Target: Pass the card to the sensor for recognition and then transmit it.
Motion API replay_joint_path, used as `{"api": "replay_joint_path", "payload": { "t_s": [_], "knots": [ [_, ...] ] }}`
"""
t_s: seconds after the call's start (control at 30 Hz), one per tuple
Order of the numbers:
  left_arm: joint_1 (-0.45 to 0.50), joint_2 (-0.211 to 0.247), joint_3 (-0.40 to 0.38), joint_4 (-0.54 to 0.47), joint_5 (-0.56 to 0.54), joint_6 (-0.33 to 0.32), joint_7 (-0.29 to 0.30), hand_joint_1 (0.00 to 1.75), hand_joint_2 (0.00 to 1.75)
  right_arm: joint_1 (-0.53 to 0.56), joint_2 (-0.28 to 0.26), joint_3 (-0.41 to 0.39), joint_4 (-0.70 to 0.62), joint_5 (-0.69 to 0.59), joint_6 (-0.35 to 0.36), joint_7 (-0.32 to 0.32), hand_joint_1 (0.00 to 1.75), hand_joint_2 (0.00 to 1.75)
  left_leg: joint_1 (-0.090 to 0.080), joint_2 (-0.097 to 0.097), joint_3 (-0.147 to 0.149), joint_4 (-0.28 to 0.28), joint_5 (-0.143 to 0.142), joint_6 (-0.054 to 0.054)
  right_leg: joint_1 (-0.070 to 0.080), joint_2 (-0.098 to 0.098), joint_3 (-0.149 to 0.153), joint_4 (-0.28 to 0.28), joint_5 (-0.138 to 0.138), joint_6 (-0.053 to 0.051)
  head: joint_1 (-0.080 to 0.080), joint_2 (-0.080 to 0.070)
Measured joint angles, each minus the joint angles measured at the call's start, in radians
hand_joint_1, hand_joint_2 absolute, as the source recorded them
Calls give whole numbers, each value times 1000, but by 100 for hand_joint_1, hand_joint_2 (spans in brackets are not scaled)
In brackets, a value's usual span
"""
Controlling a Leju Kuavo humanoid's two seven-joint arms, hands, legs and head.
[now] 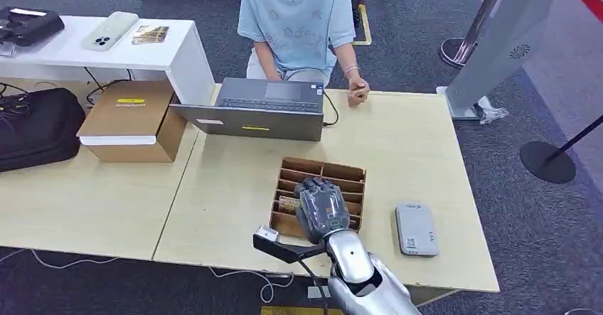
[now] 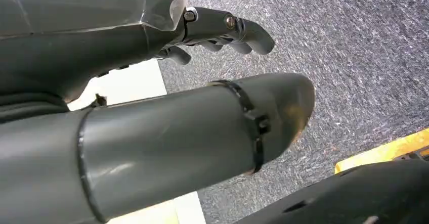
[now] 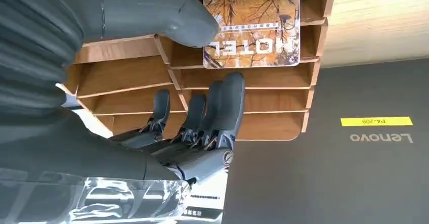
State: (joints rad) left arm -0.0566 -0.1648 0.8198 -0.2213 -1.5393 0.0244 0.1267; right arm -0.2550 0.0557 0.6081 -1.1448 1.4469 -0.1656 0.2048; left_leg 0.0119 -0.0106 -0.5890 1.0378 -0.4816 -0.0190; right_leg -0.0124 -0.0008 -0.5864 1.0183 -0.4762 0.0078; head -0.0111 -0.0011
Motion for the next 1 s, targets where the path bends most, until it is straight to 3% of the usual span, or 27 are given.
{"api": "replay_joint_path", "payload": {
  "t_s": [0.4, 0.67, 1.0],
  "knots": [
    [0, 0, 0, 0, 0, -3, 0, 0, 0, -5, 5, 0, 5, -11, -6, -19, 86, 175, 0, 0, 0, 0, 0, 0, 0, 0, 0, 0, 0, 0, 0, 0],
    [0, 0, 0, 0, 0, -4, 0, 0, 0, -14, 17, 2, 15, -1, -5, -20, 91, 175, 0, 0, 0, 0, 0, 0, 0, 0, 0, 0, 0, 0, 0, 0],
    [0, 0, 0, 0, 1, -8, 0, 0, 0, -20, 26, 10, 31, 2, 5, -20, 86, 175, 0, 0, 0, 0, 0, 0, 0, 0, 0, 0, 0, 0, 0, 0]
  ]
}}
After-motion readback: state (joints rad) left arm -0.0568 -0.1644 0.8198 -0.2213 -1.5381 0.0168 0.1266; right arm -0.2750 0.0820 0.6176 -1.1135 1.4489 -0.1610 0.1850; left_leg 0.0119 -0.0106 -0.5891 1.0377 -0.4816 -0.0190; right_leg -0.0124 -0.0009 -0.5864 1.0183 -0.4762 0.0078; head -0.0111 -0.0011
